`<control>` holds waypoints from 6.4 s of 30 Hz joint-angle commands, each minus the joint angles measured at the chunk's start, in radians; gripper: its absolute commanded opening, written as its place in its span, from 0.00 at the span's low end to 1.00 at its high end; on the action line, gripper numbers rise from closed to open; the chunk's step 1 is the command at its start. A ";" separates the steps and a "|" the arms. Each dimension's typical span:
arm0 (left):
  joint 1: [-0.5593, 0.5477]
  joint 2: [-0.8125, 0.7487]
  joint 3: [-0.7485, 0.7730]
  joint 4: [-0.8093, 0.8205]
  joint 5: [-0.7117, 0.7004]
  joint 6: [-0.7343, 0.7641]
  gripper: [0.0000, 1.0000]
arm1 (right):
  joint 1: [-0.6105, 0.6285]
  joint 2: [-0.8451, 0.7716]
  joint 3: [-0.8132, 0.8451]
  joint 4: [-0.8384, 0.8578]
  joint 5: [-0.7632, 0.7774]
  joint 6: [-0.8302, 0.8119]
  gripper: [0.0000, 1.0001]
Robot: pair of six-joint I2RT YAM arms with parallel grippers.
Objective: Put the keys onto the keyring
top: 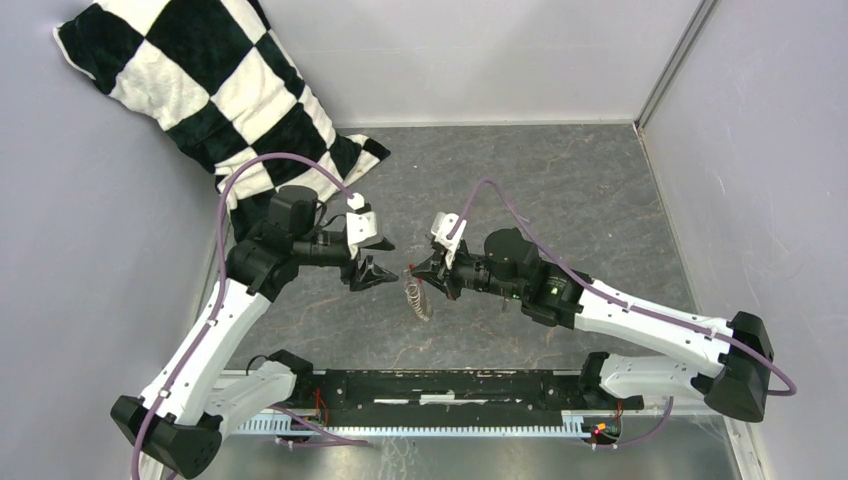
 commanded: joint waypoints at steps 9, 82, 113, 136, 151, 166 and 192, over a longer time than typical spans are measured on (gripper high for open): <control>-0.046 -0.005 0.023 -0.055 0.070 0.017 0.52 | 0.125 0.018 0.124 -0.064 0.267 0.024 0.00; -0.076 -0.083 0.026 0.673 0.401 -0.384 0.02 | -0.105 -0.214 -0.013 0.212 -0.399 0.031 0.34; -0.090 -0.060 -0.022 0.867 0.347 -0.617 0.02 | -0.097 -0.174 0.005 0.386 -0.411 0.155 0.16; -0.090 -0.049 0.080 0.143 0.203 0.063 0.40 | -0.094 -0.056 0.278 -0.236 -0.308 -0.106 0.01; -0.090 -0.022 0.114 0.034 0.268 0.150 0.25 | -0.093 -0.025 0.302 -0.243 -0.400 -0.131 0.01; -0.090 -0.029 0.100 0.033 0.245 0.165 0.27 | -0.092 -0.003 0.309 -0.208 -0.465 -0.122 0.01; -0.090 -0.080 0.028 0.082 0.250 0.178 0.02 | -0.096 0.000 0.307 -0.204 -0.406 -0.074 0.29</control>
